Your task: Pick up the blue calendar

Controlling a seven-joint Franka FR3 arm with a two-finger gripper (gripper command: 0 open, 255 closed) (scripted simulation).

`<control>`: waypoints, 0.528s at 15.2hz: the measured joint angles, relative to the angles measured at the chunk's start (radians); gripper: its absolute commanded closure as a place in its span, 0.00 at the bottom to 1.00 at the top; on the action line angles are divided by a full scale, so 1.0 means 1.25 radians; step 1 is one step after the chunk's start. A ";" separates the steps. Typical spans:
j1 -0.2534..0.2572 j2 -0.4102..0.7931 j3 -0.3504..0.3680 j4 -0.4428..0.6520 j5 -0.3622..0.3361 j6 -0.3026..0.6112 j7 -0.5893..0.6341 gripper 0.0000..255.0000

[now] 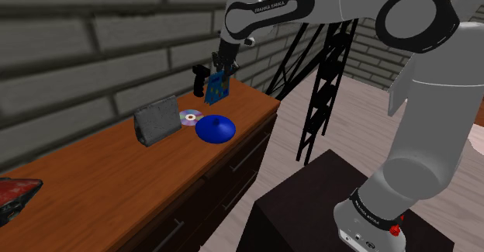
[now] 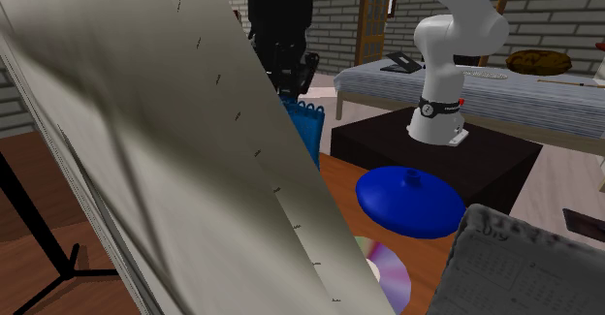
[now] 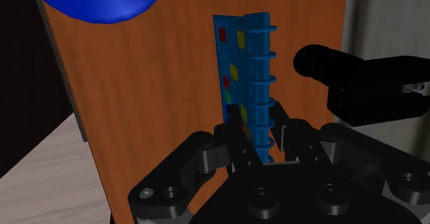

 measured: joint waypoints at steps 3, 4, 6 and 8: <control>0.000 -0.009 0.001 0.021 0.003 -0.030 -0.001 1.00; -0.001 -0.014 0.002 0.026 0.004 -0.039 -0.001 1.00; 0.000 -0.015 0.003 0.043 0.005 -0.058 -0.001 1.00; -0.001 -0.019 0.003 0.055 0.006 -0.073 -0.003 1.00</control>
